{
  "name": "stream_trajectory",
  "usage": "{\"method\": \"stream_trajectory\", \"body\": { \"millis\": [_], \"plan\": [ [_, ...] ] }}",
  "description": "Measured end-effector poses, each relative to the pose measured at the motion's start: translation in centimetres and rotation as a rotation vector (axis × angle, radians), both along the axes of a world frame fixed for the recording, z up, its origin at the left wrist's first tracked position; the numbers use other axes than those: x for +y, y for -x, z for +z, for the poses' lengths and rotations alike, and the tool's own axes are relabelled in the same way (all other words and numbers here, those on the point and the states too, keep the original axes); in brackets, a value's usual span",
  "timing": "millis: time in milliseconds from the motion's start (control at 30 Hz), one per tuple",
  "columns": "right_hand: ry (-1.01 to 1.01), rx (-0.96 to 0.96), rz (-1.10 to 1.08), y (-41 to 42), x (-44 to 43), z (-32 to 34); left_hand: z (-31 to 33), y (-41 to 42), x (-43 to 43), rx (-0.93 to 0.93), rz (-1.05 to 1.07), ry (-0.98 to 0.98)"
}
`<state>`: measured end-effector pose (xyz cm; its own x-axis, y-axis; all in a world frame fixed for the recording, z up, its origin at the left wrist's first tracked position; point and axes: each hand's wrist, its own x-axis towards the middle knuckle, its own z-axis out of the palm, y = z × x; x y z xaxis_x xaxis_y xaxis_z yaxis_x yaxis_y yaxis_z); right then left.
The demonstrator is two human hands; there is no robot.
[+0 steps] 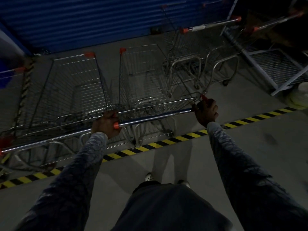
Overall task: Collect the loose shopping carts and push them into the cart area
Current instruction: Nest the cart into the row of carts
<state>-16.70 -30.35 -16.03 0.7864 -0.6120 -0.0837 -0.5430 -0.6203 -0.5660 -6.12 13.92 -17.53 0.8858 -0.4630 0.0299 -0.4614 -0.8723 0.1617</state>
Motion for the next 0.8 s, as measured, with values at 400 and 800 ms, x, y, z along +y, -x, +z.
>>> {"method": "stream_trajectory", "body": {
  "millis": [400, 800],
  "plan": [
    [0.011, -0.002, -0.001, -0.3, -0.3, -0.6, 0.9, 0.7, -0.5, -0.061, 0.002, 0.027],
    [0.143, 0.110, 0.068, -0.8, -1.7, -0.5, 2.9, 0.1, -6.7, 0.064, -0.030, -0.417]
  ]
}}
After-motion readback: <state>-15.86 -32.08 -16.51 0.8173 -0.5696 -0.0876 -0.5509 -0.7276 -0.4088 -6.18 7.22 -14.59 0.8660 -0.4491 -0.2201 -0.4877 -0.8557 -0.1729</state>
